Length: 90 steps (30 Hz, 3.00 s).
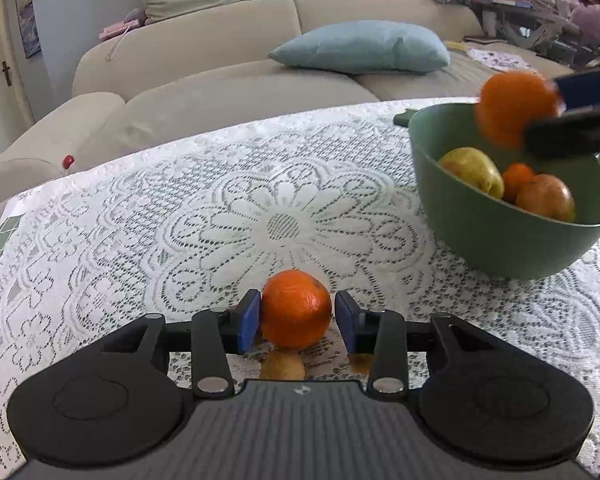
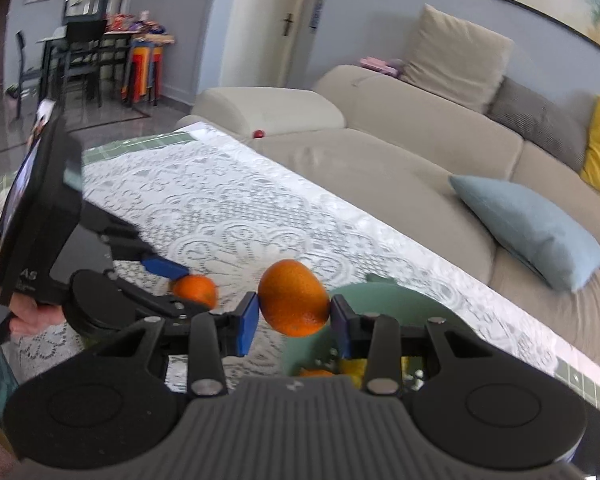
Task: Organize fruits
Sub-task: 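Lift the mandarin with the right tool and carry it into the colander, then lower the mandarin into the colander with the left tool while the right tool releases its mandarin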
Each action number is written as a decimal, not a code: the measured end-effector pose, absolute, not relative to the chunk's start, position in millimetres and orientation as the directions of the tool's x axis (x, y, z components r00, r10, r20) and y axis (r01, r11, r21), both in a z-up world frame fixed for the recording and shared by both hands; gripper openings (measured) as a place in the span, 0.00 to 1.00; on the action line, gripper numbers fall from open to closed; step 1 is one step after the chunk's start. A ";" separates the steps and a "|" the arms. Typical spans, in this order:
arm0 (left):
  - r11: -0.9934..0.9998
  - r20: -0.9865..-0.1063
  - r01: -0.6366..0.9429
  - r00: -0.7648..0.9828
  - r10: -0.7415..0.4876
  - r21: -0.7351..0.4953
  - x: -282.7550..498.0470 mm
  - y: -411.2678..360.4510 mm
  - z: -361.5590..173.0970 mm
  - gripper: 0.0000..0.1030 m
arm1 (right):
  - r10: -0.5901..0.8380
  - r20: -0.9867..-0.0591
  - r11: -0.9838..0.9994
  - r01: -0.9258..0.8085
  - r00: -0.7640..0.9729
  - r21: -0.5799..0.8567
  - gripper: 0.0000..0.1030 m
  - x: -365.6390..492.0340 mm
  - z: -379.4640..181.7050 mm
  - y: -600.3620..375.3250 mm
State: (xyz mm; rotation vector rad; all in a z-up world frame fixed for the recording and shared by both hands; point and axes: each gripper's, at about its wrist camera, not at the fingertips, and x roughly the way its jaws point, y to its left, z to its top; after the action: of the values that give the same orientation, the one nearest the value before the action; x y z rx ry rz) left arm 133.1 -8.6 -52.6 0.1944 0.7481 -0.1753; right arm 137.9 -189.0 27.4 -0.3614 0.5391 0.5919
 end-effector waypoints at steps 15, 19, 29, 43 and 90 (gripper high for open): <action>0.976 -0.666 0.168 0.745 -0.035 0.136 132.5 -12.3 -48.7 0.42 | 0.315 -0.669 0.886 -0.461 0.673 -0.046 0.35 173.6 18.8 -262.3; 0.979 -0.644 0.169 0.763 -0.056 0.115 128.9 -17.4 -34.4 0.42 | 0.291 -0.690 0.895 -0.443 0.663 -0.048 0.35 188.4 12.3 -272.0; 0.969 -0.610 0.244 0.772 -0.179 0.025 130.9 -46.1 2.4 0.42 | 0.272 -0.745 0.887 -0.459 0.610 -0.052 0.35 229.9 -11.4 -264.9; 0.938 -0.616 0.347 0.742 -0.265 0.015 139.7 -85.2 15.1 0.42 | 0.269 -0.766 0.881 -0.470 0.584 -0.049 0.36 247.7 -27.1 -261.3; 0.876 -0.736 0.480 0.574 -0.360 -0.055 147.9 -134.2 -19.3 0.57 | 0.309 -0.742 0.871 -0.491 0.595 -0.031 0.51 201.2 -17.1 -276.8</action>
State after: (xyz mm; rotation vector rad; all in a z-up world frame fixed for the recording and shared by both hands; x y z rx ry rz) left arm 147.9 -134.2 -19.3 0.1571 0.8238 -0.4944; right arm 201.2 -276.8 -17.1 -0.2429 0.8104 0.4697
